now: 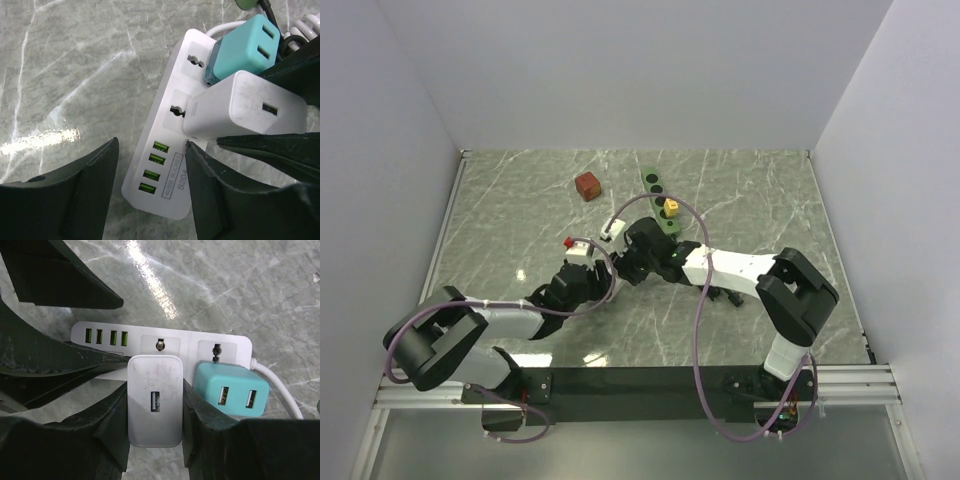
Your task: Insert the plug
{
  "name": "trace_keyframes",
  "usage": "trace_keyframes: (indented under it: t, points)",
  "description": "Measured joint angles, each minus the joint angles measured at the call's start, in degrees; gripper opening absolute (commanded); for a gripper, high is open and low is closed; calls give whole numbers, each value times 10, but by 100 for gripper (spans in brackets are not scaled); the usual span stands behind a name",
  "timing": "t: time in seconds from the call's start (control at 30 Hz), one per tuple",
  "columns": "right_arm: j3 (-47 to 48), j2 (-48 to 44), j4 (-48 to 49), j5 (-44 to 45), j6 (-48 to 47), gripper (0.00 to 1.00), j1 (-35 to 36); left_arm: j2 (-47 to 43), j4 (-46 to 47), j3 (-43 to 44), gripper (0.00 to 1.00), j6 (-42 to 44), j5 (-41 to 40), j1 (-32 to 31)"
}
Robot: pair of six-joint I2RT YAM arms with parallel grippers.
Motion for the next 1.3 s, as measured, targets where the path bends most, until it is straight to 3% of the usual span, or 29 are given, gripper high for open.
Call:
trace_keyframes:
  t: [0.17,0.3,0.43,0.97,1.17,1.27,1.3]
  points:
    - [15,13,0,-5,5,0,0,4,7,1,53,-2,5,3]
    - [18,18,1,-8,10,0,0,4,13,1,38,-3,6,8]
    - [18,19,2,-7,17,0,0,4,22,-3,31,-3,4,12]
    - [39,52,-8,23,39,0,15,31,115,-32,21,-17,0,21]
    - [41,52,-9,35,46,0,21,31,117,-33,24,-17,-4,21]
    - [41,43,-6,41,51,20,24,27,112,-34,30,-17,-5,22]
    - [39,41,-5,43,51,32,25,25,111,-35,32,-17,-5,22]
